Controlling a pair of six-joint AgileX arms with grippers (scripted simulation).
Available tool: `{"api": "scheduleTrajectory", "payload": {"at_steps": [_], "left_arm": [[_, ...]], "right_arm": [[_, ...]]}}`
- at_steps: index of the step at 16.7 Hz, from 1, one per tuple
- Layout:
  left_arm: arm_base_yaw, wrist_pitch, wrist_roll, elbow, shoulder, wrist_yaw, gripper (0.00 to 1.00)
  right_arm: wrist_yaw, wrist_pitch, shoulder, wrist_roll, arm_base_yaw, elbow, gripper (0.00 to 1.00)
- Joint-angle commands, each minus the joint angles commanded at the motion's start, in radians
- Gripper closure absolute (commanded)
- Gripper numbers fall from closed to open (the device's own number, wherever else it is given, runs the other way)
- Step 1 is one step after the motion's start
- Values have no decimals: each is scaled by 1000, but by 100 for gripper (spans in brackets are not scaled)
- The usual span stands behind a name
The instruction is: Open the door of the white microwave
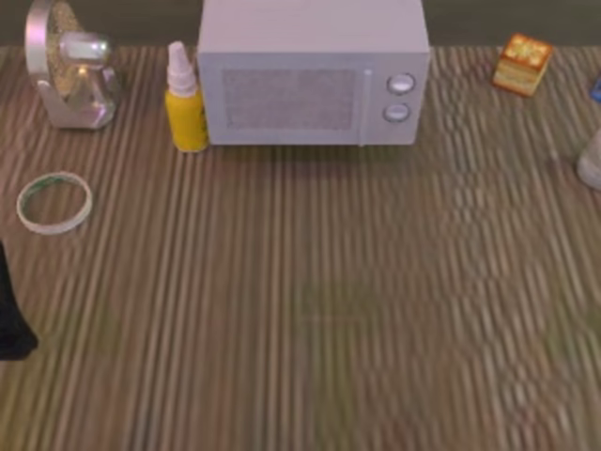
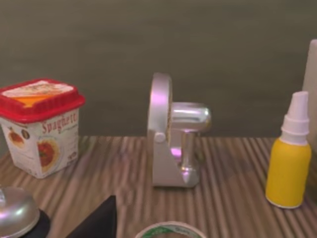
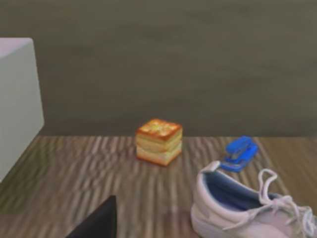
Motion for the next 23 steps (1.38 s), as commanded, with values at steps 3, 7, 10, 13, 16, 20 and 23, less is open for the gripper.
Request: {"api": "scheduleTrajectory", "payload": {"at_steps": [3, 7, 10, 13, 16, 20, 23], "left_arm": [[-6, -2, -2, 9, 10, -5, 0], [-88, -20, -36, 135, 157, -76, 0], [-193, -35, -89, 309, 378, -169, 0], [-319, -43, -160, 529, 673, -280, 0], [-452, -43, -241, 770, 1006, -397, 0], [-622, -45, -344, 1080, 1436, -548, 0], [-733, -55, -406, 1269, 1710, -647, 0]], "right_arm": [[0, 0, 0, 0, 0, 0, 0], [0, 0, 0, 0, 0, 0, 0], [0, 0, 0, 0, 0, 0, 0], [0, 0, 0, 0, 0, 0, 0], [0, 0, 0, 0, 0, 0, 0], [0, 0, 0, 0, 0, 0, 0], [0, 0, 0, 0, 0, 0, 0]]}}
